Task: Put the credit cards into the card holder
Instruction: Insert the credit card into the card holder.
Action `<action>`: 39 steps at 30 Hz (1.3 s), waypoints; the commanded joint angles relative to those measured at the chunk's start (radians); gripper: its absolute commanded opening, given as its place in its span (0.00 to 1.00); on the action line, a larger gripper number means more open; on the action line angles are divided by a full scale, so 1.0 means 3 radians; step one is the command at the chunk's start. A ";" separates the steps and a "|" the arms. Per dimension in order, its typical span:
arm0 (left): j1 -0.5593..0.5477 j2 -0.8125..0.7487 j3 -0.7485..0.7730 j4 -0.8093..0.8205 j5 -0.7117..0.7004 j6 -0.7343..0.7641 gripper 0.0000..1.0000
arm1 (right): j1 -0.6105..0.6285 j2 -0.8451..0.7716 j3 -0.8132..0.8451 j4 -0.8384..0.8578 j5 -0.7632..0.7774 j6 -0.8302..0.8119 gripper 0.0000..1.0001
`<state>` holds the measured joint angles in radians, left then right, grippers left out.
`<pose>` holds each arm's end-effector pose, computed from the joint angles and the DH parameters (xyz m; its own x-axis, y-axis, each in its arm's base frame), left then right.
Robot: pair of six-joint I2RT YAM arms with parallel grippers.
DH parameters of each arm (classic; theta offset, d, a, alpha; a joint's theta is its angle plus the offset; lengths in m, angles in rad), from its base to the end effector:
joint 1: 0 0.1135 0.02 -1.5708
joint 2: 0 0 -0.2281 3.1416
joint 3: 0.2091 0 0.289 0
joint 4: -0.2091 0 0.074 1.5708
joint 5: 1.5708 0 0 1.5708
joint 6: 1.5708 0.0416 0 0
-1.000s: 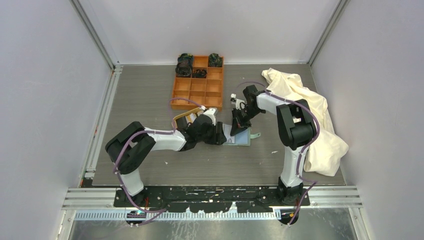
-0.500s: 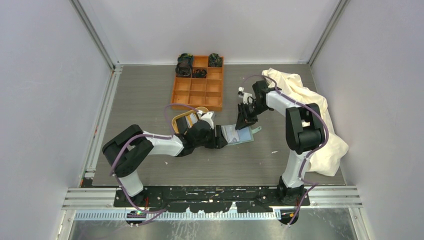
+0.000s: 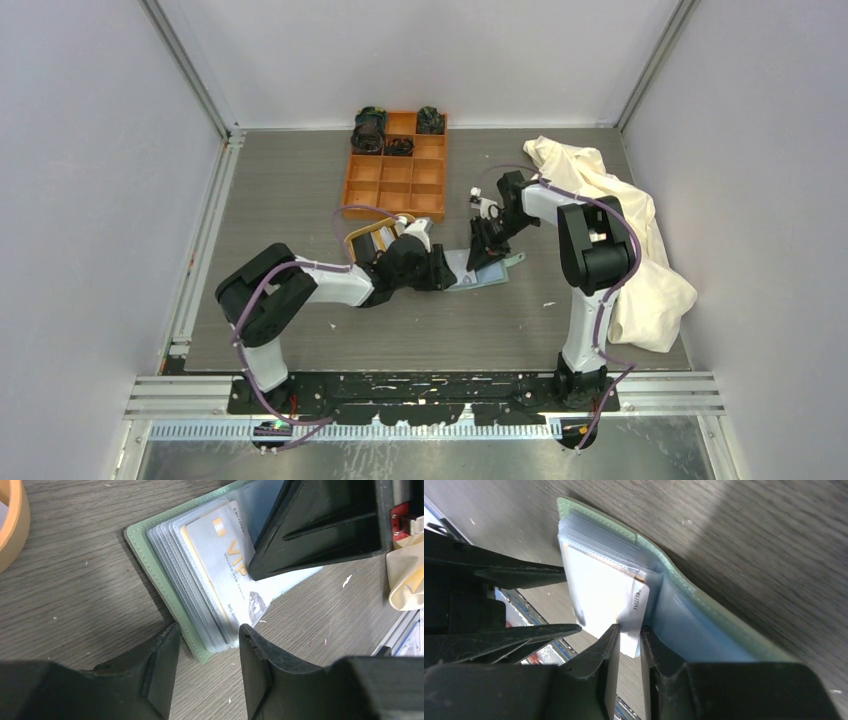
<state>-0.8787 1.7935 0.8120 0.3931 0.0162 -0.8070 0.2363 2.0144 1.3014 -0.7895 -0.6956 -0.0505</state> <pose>0.2378 -0.2880 0.0701 -0.8072 -0.1578 -0.5689 0.2826 0.7428 -0.6070 0.3615 0.1145 0.0743 -0.9575 -0.2704 -0.1004 -0.2709 0.7234 0.6351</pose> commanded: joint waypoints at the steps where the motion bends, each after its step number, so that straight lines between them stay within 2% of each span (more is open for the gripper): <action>1: 0.0004 0.0120 0.0072 0.0050 0.0148 -0.0014 0.47 | 0.0030 -0.0077 0.0088 0.0035 -0.0419 0.0002 0.24; 5: 0.0004 0.0133 0.0083 0.0086 0.0197 -0.0015 0.47 | 0.0029 -0.0128 0.0074 0.0034 -0.0424 -0.0023 0.22; 10: 0.0013 -0.0082 -0.0119 0.0229 0.0101 -0.0065 0.54 | -0.0059 -0.0156 0.0117 -0.0059 -0.0338 -0.0099 0.32; 14: 0.0053 -0.0372 -0.0408 0.0405 0.0012 -0.0168 0.58 | -0.0164 -0.0384 0.0093 -0.0058 -0.0258 -0.0196 0.33; 27: 0.0129 -0.0367 -0.0646 0.0635 -0.0028 -0.0641 0.58 | -0.0181 -0.0390 0.0109 -0.0079 0.0259 -0.0261 0.15; 29: 0.0134 -0.0336 -0.0620 0.0577 -0.0100 -0.0684 0.58 | -0.0183 -0.0431 0.0090 -0.0070 0.0263 -0.0267 0.14; 34: 0.0147 -0.0206 -0.0489 0.0427 -0.0124 -0.0756 0.58 | -0.0092 -0.0334 0.0128 -0.0133 -0.0087 -0.0248 0.13; 39: 0.0161 -0.0158 -0.0489 0.0448 -0.0099 -0.0777 0.59 | 0.0036 -0.0232 0.0148 -0.0116 0.0117 -0.0216 0.13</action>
<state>-0.8402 1.7222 0.6540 0.5354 0.0086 -1.0309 0.2157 1.9232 1.3056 -0.8143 -0.6682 -0.1112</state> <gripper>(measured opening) 0.587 0.133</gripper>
